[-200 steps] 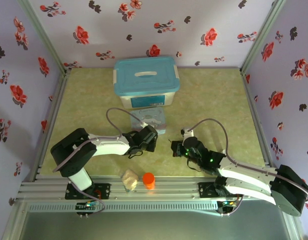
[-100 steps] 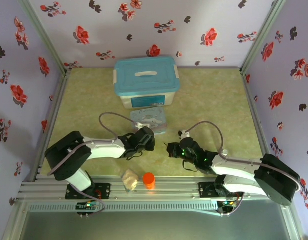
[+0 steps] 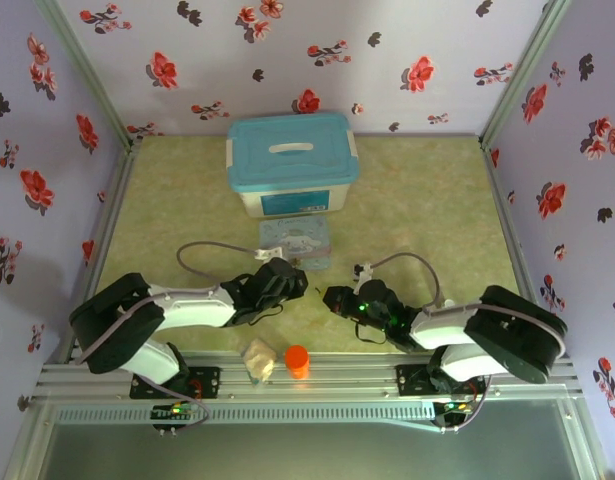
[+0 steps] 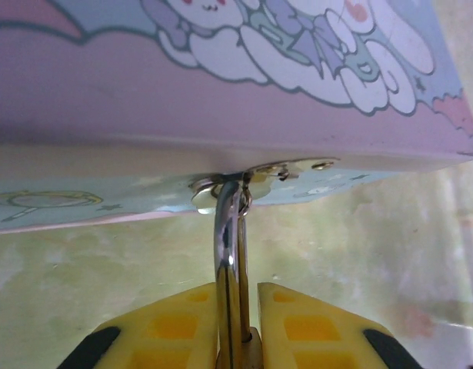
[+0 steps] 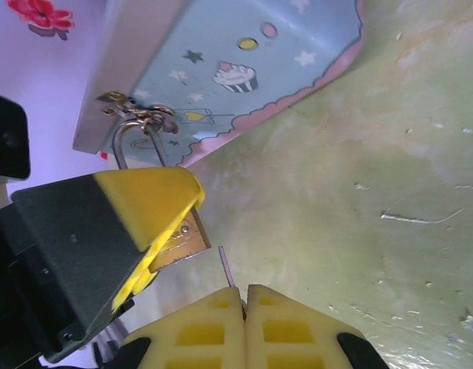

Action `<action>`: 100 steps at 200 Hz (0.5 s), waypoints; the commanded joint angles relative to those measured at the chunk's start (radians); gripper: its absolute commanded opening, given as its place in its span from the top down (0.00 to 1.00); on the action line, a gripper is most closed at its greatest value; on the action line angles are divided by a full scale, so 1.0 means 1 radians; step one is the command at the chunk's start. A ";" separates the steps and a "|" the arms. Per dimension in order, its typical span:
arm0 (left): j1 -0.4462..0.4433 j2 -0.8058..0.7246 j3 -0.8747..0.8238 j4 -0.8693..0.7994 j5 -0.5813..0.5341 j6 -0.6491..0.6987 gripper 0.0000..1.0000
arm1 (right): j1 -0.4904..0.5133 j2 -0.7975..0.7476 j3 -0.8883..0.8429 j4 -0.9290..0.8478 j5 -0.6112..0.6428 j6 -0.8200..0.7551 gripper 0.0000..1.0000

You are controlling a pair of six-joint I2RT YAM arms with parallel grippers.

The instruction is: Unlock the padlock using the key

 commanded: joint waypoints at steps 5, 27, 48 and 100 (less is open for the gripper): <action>-0.006 -0.051 -0.011 0.132 -0.039 -0.069 1.00 | -0.006 0.079 -0.012 0.249 -0.031 0.116 1.00; -0.006 -0.059 -0.032 0.175 -0.043 -0.103 1.00 | -0.003 0.133 -0.011 0.321 -0.034 0.136 1.00; -0.006 -0.062 -0.047 0.204 -0.045 -0.124 1.00 | 0.001 0.171 -0.015 0.384 -0.038 0.142 1.00; -0.005 -0.073 -0.068 0.250 -0.053 -0.149 1.00 | 0.020 0.314 0.014 0.520 -0.051 0.179 1.00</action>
